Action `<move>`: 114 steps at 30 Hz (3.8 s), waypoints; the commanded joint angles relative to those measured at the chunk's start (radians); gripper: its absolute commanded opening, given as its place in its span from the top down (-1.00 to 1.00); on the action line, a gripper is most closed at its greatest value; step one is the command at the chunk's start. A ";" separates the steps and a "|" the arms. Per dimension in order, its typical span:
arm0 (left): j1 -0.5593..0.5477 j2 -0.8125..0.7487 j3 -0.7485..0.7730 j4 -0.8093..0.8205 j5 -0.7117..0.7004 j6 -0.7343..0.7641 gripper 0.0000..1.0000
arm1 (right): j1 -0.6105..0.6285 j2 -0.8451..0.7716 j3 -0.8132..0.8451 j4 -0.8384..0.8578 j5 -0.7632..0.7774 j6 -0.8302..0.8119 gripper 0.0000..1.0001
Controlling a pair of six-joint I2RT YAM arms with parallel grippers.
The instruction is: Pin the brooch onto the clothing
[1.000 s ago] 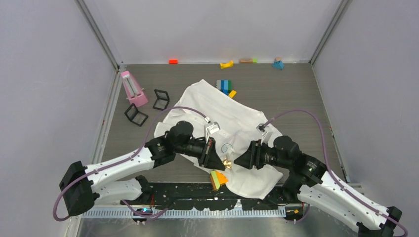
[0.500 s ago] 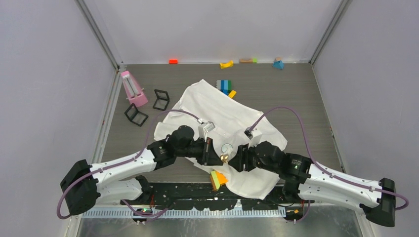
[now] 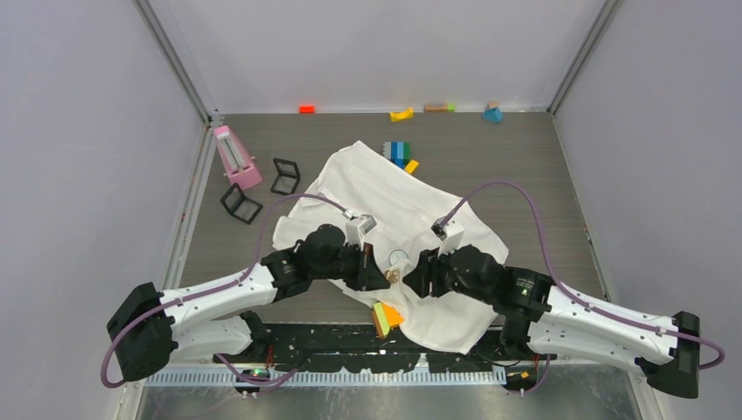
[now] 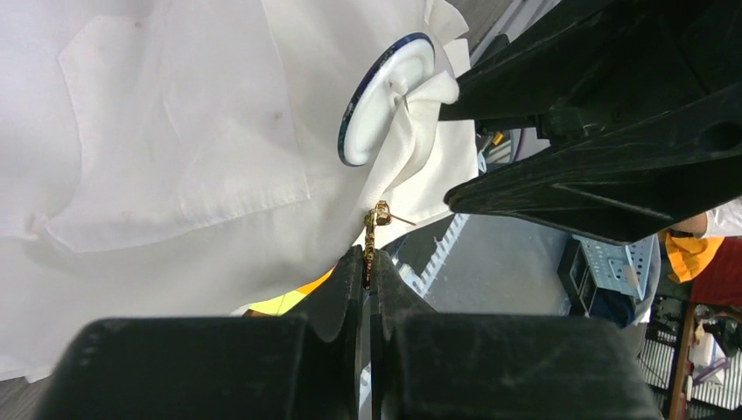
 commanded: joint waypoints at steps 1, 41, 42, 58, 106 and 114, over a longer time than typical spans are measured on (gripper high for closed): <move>-0.001 -0.016 -0.014 0.018 -0.066 -0.008 1.00 | 0.007 0.065 0.025 0.070 -0.003 -0.016 0.00; -0.070 0.030 0.079 -0.043 -0.279 0.052 1.00 | 0.013 0.161 0.060 0.128 0.150 -0.102 0.98; -0.075 0.040 0.093 -0.045 -0.287 0.054 1.00 | 0.013 0.158 0.062 0.116 0.127 -0.095 0.98; -0.168 0.126 0.209 -0.173 -0.469 0.081 1.00 | 0.013 0.139 0.110 0.073 0.037 -0.068 0.99; -0.025 0.052 0.091 0.084 -0.077 0.008 1.00 | 0.013 0.077 0.083 0.035 -0.011 -0.064 0.04; 0.070 0.107 0.112 0.037 0.126 0.065 1.00 | 0.012 -0.104 0.147 -0.068 0.019 -0.135 -0.37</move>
